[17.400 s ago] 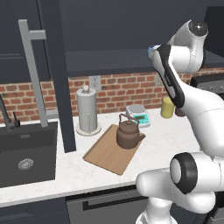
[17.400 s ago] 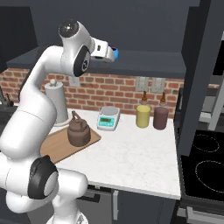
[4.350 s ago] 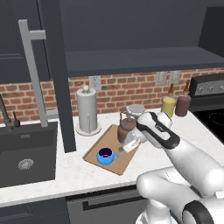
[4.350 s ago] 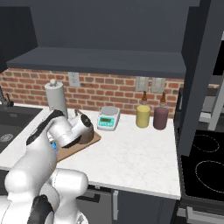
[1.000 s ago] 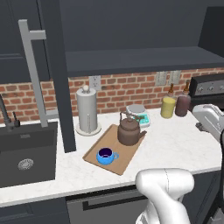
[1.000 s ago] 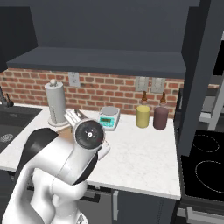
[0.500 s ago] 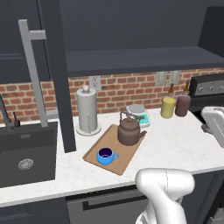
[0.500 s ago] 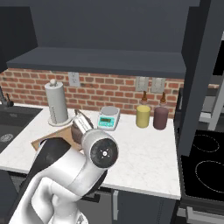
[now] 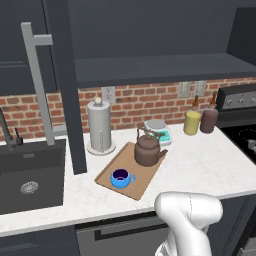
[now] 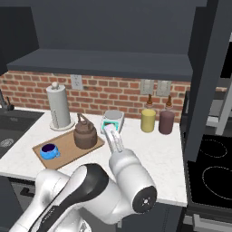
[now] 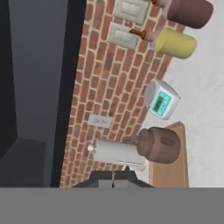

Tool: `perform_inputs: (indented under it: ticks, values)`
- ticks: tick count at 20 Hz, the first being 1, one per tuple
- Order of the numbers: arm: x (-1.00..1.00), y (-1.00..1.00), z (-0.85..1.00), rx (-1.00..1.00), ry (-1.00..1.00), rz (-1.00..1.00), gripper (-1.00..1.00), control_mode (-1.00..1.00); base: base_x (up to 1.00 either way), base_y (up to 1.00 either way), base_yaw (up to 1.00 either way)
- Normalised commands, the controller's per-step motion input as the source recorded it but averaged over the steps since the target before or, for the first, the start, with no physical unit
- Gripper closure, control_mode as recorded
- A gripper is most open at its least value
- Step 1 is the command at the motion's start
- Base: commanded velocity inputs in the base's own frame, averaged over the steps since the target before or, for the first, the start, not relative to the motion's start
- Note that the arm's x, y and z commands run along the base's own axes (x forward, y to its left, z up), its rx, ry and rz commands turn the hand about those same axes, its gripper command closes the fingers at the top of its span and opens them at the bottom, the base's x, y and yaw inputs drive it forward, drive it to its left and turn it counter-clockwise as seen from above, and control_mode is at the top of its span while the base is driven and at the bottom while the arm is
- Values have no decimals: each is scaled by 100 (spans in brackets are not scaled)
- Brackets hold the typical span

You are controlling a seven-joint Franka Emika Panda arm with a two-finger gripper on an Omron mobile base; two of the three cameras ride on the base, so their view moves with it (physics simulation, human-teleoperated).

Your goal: Pick the kettle from the counter and place it on the tray. Then pick the mug from the cabinet and place it on the tray. Then close the cabinet doors.

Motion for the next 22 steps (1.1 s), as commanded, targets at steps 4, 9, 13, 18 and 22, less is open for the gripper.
perform_inputs:
  ticks: [4,9,13,18,22]
  values:
    - [0,-79,0,36,-5,0,100,-100,0,0,0]
    - [0,-63,0,28,-2,0,100,-100,0,0,0]
    - [1,-54,0,27,-9,0,100,-100,0,0,0]
    - [19,-42,0,26,-9,0,100,-100,0,0,0]
    - [29,-36,0,25,-10,0,100,-100,0,0,0]
